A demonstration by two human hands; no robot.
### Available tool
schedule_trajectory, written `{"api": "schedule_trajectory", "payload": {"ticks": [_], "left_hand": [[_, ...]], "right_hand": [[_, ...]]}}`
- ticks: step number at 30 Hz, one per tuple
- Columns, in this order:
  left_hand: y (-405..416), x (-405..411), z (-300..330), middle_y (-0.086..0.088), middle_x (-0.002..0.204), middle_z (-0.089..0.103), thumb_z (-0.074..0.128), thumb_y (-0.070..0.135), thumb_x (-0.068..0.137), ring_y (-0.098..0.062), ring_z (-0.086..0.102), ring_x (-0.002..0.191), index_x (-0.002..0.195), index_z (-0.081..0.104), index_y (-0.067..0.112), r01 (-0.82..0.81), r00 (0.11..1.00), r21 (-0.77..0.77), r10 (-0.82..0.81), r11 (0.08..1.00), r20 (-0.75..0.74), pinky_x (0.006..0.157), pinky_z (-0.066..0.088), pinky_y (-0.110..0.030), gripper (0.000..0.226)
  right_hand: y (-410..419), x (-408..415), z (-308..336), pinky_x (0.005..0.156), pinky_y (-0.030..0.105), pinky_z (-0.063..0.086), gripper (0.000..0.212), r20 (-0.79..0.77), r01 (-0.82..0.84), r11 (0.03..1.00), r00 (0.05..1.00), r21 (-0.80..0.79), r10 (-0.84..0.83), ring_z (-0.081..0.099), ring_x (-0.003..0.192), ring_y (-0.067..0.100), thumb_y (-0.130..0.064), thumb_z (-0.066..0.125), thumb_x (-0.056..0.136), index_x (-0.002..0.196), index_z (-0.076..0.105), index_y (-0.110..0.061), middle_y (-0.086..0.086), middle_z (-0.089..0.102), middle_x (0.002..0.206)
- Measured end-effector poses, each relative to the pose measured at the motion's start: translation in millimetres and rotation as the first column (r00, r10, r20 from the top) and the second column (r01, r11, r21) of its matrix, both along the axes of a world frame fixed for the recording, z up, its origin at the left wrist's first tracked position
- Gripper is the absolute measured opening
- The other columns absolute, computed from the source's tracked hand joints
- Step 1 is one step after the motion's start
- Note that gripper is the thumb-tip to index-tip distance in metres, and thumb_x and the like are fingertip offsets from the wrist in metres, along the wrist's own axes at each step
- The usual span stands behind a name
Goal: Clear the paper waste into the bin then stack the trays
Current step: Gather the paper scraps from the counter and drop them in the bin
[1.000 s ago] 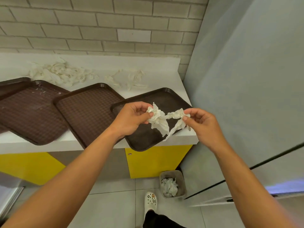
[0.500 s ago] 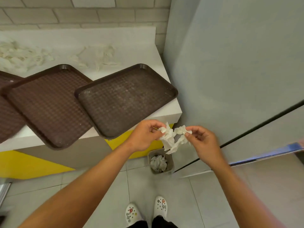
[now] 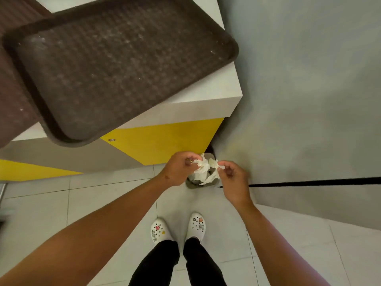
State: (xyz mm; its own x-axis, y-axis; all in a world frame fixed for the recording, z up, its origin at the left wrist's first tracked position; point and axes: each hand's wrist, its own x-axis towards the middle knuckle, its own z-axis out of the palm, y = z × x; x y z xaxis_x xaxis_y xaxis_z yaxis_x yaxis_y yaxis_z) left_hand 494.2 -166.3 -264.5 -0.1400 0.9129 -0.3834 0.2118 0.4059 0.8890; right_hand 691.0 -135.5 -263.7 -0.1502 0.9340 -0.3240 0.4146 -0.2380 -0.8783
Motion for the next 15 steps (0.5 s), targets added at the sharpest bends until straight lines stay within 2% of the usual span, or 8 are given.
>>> {"api": "schedule_trajectory", "payload": {"ticks": [2, 4, 6, 8, 10, 12, 15], "left_hand": [[2, 1, -35, 0.006, 0.088, 0.065, 0.066, -0.011, 0.087, 0.012, 0.06, 0.067, 0.102, 0.07, -0.002, -0.005, 1.0, -0.008, 0.005, 1.0, -0.024, 0.062, 0.046, -0.008, 0.018], [6, 3, -71, 0.007, 0.09, 0.065, 0.067, -0.01, 0.088, 0.014, 0.06, 0.069, 0.103, 0.07, -0.005, 0.006, 0.998, -0.017, -0.007, 1.0, -0.068, 0.064, 0.046, -0.009, 0.016], [11, 4, -106, 0.003, 0.094, 0.068, 0.07, -0.003, 0.088, 0.007, 0.061, 0.074, 0.103, 0.072, 0.001, 0.027, 0.993, -0.032, -0.031, 0.999, -0.113, 0.071, 0.051, -0.019, 0.015], [16, 7, -133, -0.001, 0.097, 0.069, 0.071, 0.002, 0.088, -0.008, 0.063, 0.08, 0.104, 0.073, 0.006, 0.046, 0.989, -0.054, -0.053, 0.997, -0.138, 0.077, 0.054, -0.031, 0.017], [21, 11, -157, 0.001, 0.094, 0.067, 0.07, 0.003, 0.089, -0.013, 0.062, 0.081, 0.106, 0.073, 0.007, 0.048, 0.987, -0.077, -0.059, 0.996, -0.147, 0.077, 0.054, -0.034, 0.018], [24, 14, -176, 0.005, 0.09, 0.064, 0.068, 0.004, 0.09, -0.012, 0.06, 0.08, 0.11, 0.072, 0.008, 0.053, 0.985, -0.108, -0.07, 0.993, -0.158, 0.076, 0.053, -0.031, 0.021], [26, 14, -195, -0.005, 0.11, 0.069, 0.068, 0.005, 0.09, -0.017, 0.065, 0.096, 0.118, 0.069, 0.01, 0.033, 0.99, -0.142, -0.052, 0.989, -0.132, 0.087, 0.055, -0.029, 0.029]], "right_hand": [[3, 2, -39, 0.069, 0.015, 0.047, 0.025, 0.011, 0.003, 1.0, 1.0, -0.027, -0.002, 0.061, 0.068, -0.005, 0.001, 0.064, 0.094, 0.096, 0.07, -0.024, -0.009, 0.068, 0.081], [7, 3, -79, 0.07, 0.021, 0.05, 0.028, 0.027, 0.007, 0.999, 1.0, -0.05, -0.006, 0.063, 0.071, -0.002, -0.001, 0.064, 0.094, 0.096, 0.07, -0.028, -0.005, 0.07, 0.084], [12, 1, -112, 0.066, 0.026, 0.049, 0.027, 0.052, 0.012, 0.997, 0.999, -0.074, -0.008, 0.06, 0.066, 0.001, -0.002, 0.064, 0.093, 0.095, 0.071, -0.028, -0.008, 0.067, 0.079], [19, -3, -138, 0.066, 0.026, 0.048, 0.025, 0.074, 0.018, 0.998, 0.997, -0.065, -0.014, 0.059, 0.066, 0.001, -0.001, 0.064, 0.092, 0.095, 0.071, -0.025, -0.009, 0.066, 0.077], [23, -7, -161, 0.072, 0.026, 0.053, 0.027, 0.111, 0.004, 0.998, 0.994, -0.056, 0.002, 0.064, 0.075, 0.006, -0.001, 0.063, 0.091, 0.094, 0.071, -0.027, -0.004, 0.07, 0.085], [26, -11, -181, 0.076, 0.031, 0.056, 0.029, 0.134, -0.017, 0.998, 0.991, -0.06, 0.025, 0.068, 0.084, 0.016, -0.001, 0.061, 0.09, 0.095, 0.071, -0.028, 0.003, 0.073, 0.092], [29, -14, -197, 0.087, 0.034, 0.057, 0.026, 0.199, -0.074, 0.993, 0.976, -0.088, 0.09, 0.069, 0.101, 0.022, -0.002, 0.059, 0.093, 0.108, 0.072, -0.02, 0.007, 0.073, 0.11]]}}
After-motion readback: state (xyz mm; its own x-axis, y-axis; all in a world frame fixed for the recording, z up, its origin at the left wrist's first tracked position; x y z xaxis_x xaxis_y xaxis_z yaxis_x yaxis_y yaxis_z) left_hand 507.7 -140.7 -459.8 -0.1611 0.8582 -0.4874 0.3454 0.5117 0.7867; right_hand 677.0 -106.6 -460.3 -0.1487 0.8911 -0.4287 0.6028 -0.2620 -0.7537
